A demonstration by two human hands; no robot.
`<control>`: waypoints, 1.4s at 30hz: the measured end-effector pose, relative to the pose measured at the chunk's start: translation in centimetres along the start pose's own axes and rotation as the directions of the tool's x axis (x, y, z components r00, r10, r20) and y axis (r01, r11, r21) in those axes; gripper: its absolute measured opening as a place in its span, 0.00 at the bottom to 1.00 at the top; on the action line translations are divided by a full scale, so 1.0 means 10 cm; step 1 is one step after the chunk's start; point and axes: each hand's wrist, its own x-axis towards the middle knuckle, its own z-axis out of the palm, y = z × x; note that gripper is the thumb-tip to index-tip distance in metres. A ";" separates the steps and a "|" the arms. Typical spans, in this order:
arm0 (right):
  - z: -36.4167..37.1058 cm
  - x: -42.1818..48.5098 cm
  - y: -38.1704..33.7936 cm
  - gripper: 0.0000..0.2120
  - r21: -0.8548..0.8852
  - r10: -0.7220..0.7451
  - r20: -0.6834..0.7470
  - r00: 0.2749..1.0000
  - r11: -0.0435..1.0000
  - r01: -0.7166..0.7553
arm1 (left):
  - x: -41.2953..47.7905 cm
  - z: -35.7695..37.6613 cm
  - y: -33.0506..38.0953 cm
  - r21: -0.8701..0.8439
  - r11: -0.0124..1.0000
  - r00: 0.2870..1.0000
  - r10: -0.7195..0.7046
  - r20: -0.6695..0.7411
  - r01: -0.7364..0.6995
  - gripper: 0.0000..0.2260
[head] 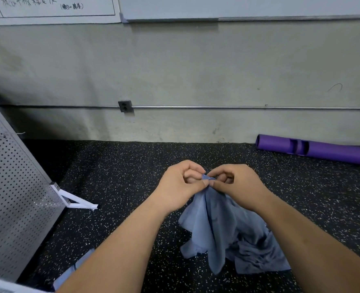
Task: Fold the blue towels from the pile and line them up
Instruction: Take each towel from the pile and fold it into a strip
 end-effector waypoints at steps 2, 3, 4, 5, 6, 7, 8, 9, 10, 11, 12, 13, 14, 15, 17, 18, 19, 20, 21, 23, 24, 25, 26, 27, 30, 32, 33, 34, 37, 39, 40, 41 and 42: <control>-0.01 -0.01 0.00 0.07 -0.012 -0.002 0.013 1.000 1.000 0.003 | 0.01 0.00 -0.02 0.010 1.000 1.000 0.002 0.014 -0.002 0.10; -0.02 -0.01 -0.01 0.07 -0.009 -0.006 0.024 1.000 1.000 0.006 | 0.01 0.00 -0.03 0.014 1.000 1.000 0.004 0.019 -0.005 0.10; -0.02 -0.01 -0.01 0.06 0.000 -0.008 0.035 0.999 1.000 0.008 | 0.01 -0.01 -0.03 0.016 1.000 1.000 0.007 0.023 -0.007 0.09; -0.02 -0.01 -0.01 0.06 0.010 -0.007 0.046 0.999 1.000 0.007 | 0.01 -0.01 -0.03 0.021 1.000 1.000 0.009 0.025 -0.009 0.09; -0.02 -0.01 0.00 0.06 0.017 -0.002 0.053 0.999 1.000 0.001 | 0.01 -0.01 -0.02 0.030 0.999 1.000 0.012 0.025 -0.013 0.09; -0.02 -0.01 0.00 0.06 0.022 0.005 0.061 0.998 1.000 -0.007 | 0.01 -0.01 -0.03 0.045 0.999 1.000 0.015 0.021 -0.016 0.09; -0.03 -0.01 0.00 0.05 0.027 0.010 0.071 0.997 1.000 -0.012 | 0.02 -0.01 -0.03 0.061 0.998 1.000 0.016 0.013 -0.017 0.09; -0.03 -0.01 0.00 0.05 0.032 0.012 0.081 0.997 0.999 -0.014 | 0.02 -0.01 -0.03 0.072 0.997 1.000 0.016 0.006 -0.017 0.09; -0.03 -0.01 0.00 0.04 0.038 0.012 0.087 0.996 0.999 -0.015 | 0.03 0.00 -0.03 0.075 0.997 1.000 0.015 -0.002 -0.015 0.09; -0.04 -0.01 0.00 0.04 0.044 0.011 0.087 0.996 0.999 -0.015 | 0.03 0.00 -0.04 0.072 0.997 1.000 0.012 -0.008 -0.011 0.10; -0.04 -0.01 0.00 0.04 0.044 0.011 0.083 0.997 0.999 -0.015 | 0.03 0.01 -0.05 0.062 0.998 1.000 0.005 -0.014 -0.004 0.10; -0.04 -0.01 0.00 0.04 0.040 0.012 0.076 0.997 0.999 -0.015 | 0.03 0.01 -0.06 0.047 0.999 1.000 -0.005 -0.016 0.006 0.09; -0.04 0.00 0.00 0.04 0.036 0.011 0.069 0.998 0.999 -0.014 | 0.04 0.01 -0.06 0.030 0.999 1.000 -0.017 -0.013 0.018 0.09; -0.04 0.00 -0.01 0.04 0.036 0.009 0.066 0.998 0.999 -0.011 | 0.04 0.01 -0.07 0.017 0.999 1.000 -0.030 -0.007 0.030 0.09; -0.03 0.00 -0.01 0.05 0.041 0.001 0.060 0.998 0.999 -0.003 | 0.03 0.00 -0.08 0.038 0.998 0.999 -0.043 0.007 0.042 0.08; -0.03 0.00 -0.01 0.05 0.040 -0.004 0.056 0.998 0.999 0.002 | 0.03 0.00 -0.08 0.065 0.997 0.999 -0.039 0.014 0.038 0.07; -0.03 0.00 -0.01 0.05 0.036 -0.010 0.054 0.998 0.999 0.008 | 0.02 -0.01 -0.09 0.088 0.996 0.999 -0.031 0.022 0.029 0.06; -0.02 0.00 -0.01 0.06 0.028 -0.017 0.053 0.998 0.999 0.015 | 0.02 -0.01 -0.09 0.104 0.994 0.999 -0.023 0.032 0.019 0.05; -0.02 0.00 -0.01 0.06 0.019 -0.021 0.054 0.998 1.000 0.020 | 0.01 -0.01 -0.08 0.116 0.993 0.999 -0.017 0.040 0.013 0.04; -0.03 -0.01 -0.01 0.07 0.002 -0.028 0.060 0.998 1.000 0.028 | 0.01 -0.02 -0.08 0.135 0.991 0.998 -0.013 0.057 0.005 0.04; -0.03 0.00 0.00 0.07 -0.001 -0.030 0.067 0.997 1.000 0.030 | 0.01 -0.02 -0.08 0.143 0.990 0.998 -0.006 0.065 -0.003 0.04; -0.03 0.00 0.00 0.06 0.009 -0.029 0.078 0.997 1.000 0.028 | 0.01 -0.02 -0.08 0.149 0.989 0.998 0.005 0.070 -0.015 0.03; -0.03 0.00 0.00 0.06 0.030 -0.025 0.091 0.996 0.999 0.023 | 0.01 -0.02 -0.07 0.157 0.987 0.998 0.016 0.068 -0.027 0.03; -0.04 0.00 0.00 0.06 0.053 -0.020 0.108 0.994 0.998 0.014 | 0.01 -0.03 -0.06 0.170 0.985 0.998 0.027 0.062 -0.037 0.03; -0.03 0.00 0.01 0.05 0.046 0.003 0.142 0.990 0.999 -0.009 | 0.01 -0.04 -0.06 0.218 0.974 0.997 0.047 0.060 -0.059 0.03; -0.02 0.00 0.02 0.04 0.011 0.012 0.127 0.992 1.000 -0.014 | 0.01 -0.03 -0.06 0.252 0.966 0.997 0.038 0.067 -0.054 0.03; -0.01 0.00 0.02 0.04 0.001 0.014 0.117 0.993 1.000 -0.015 | 0.02 -0.03 -0.07 0.257 0.965 0.998 0.034 0.062 -0.048 0.04; -0.01 0.00 0.03 0.04 -0.003 0.014 0.110 0.994 1.000 -0.014 | 0.02 -0.02 -0.06 0.245 0.969 0.998 0.028 0.054 -0.041 0.04; 0.00 0.01 0.05 0.05 0.006 0.006 0.114 0.993 1.000 -0.007 | 0.01 -0.01 -0.05 0.141 0.990 0.998 0.003 0.057 -0.011 0.03; 0.00 0.00 0.05 0.05 0.015 0.006 0.127 0.992 1.000 -0.008 | 0.01 -0.01 -0.06 0.139 0.990 0.998 -0.001 0.061 -0.007 0.04; 0.01 0.00 0.04 0.05 0.024 0.003 0.133 0.991 1.000 -0.007 | 0.01 -0.02 -0.07 0.145 0.989 0.998 -0.002 0.060 -0.007 0.04; 0.01 -0.01 0.02 0.05 0.038 0.001 0.137 0.991 0.999 -0.006 | 0.01 -0.04 -0.08 0.152 0.988 0.998 -0.002 0.059 -0.007 0.03; 0.02 -0.01 0.02 0.05 0.057 -0.002 0.139 0.990 0.998 -0.006 | 0.02 -0.05 -0.09 0.160 0.987 0.998 -0.001 0.059 -0.009 0.03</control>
